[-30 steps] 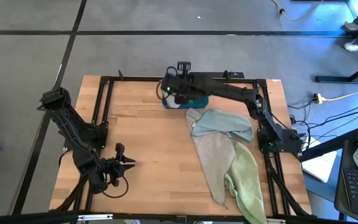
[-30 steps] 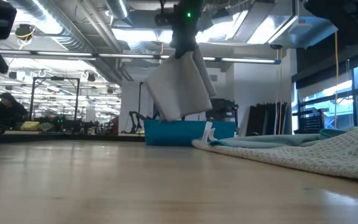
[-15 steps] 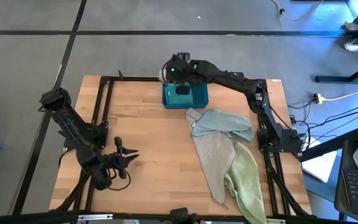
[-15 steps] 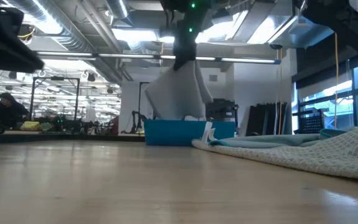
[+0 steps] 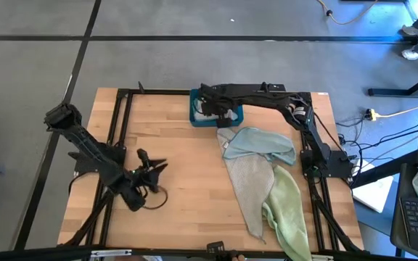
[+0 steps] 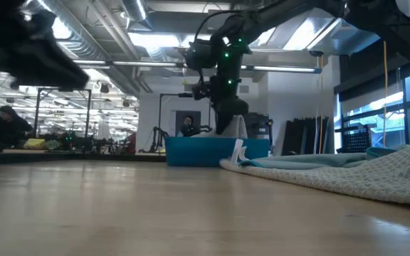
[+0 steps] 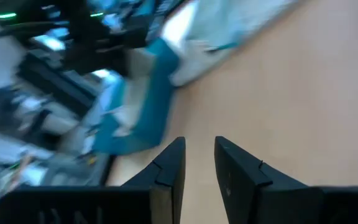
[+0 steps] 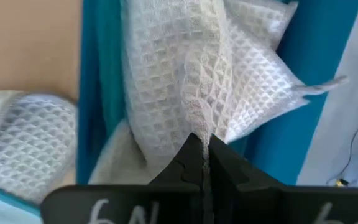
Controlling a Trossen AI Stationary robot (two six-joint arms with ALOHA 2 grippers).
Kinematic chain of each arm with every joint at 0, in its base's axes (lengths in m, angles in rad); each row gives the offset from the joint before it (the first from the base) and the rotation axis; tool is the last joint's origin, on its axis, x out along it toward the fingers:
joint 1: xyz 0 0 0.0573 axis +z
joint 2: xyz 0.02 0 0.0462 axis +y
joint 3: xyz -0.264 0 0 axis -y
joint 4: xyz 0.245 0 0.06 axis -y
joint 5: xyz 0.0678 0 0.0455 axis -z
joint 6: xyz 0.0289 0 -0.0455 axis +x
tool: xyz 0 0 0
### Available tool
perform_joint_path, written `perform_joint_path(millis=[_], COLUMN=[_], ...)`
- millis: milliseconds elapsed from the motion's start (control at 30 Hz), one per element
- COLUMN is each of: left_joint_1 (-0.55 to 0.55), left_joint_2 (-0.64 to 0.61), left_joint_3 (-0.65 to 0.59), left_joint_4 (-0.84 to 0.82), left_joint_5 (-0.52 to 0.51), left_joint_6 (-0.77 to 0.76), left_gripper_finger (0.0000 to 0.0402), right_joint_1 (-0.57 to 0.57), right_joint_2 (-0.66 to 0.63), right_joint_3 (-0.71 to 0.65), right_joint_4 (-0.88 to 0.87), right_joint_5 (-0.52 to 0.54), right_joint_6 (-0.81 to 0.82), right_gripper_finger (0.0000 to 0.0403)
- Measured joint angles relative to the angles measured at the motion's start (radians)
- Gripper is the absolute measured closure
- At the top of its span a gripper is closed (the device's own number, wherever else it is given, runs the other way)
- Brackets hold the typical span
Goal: Fold microfiber towels
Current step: Put the left folded gray towel into the blue bin
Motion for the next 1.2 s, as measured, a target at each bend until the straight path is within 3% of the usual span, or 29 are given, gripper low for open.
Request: perform_joint_path(millis=[100, 167, 233, 400, 467, 567, 700, 867, 1000, 1200], left_joint_1=[0.093, 0.162, 0.233, 0.372, 0.420, 0.520, 0.719, 0.965, 1.148, 1.294], left_joint_2=[0.000, 0.000, 0.000, 0.000, -0.003, -0.047, -0.098, -0.124, -0.093, -0.031], left_joint_3=[0.000, 0.000, 0.000, -0.010, -0.011, -0.014, -0.014, -0.013, -0.012, -0.013], left_joint_4=[0.023, 0.096, 0.241, 0.755, 0.857, 0.902, 0.897, 0.880, 0.869, 0.908], left_joint_5=[-0.015, 0.030, 0.122, 0.481, 0.541, 0.663, 1.003, 1.167, 1.377, 1.417], left_joint_6=[0.029, 0.102, 0.226, 0.555, 0.633, 0.669, 0.598, 0.625, 0.621, 0.708], left_gripper_finger=[0.0324, 0.0322, 0.0318, 0.0310, 0.0310, 0.0311, 0.0308, 0.0308, 0.0299, 0.0253], right_joint_1=[-0.001, 0.000, 0.000, 0.000, 0.000, 0.000, 0.000, 0.000, 0.000, 0.002], right_joint_2=[-0.002, -0.003, -0.004, -0.005, -0.005, -0.006, -0.007, -0.007, -0.007, -0.007], right_joint_3=[0.017, 0.043, 0.073, 0.155, 0.192, 0.236, 0.292, 0.335, 0.350, 0.359], right_joint_4=[0.021, 0.039, 0.042, -0.001, -0.055, -0.136, -0.213, -0.239, -0.225, -0.214], right_joint_5=[0.013, 0.013, 0.013, 0.013, 0.013, 0.001, -0.033, -0.084, -0.091, -0.105], right_joint_6=[0.003, 0.002, 0.002, 0.002, 0.003, 0.007, 0.020, 0.026, 0.024, 0.021], right_gripper_finger=[0.0395, 0.0395, 0.0395, 0.0395, 0.0395, 0.0395, 0.0395, 0.0395, 0.0395, 0.0395])
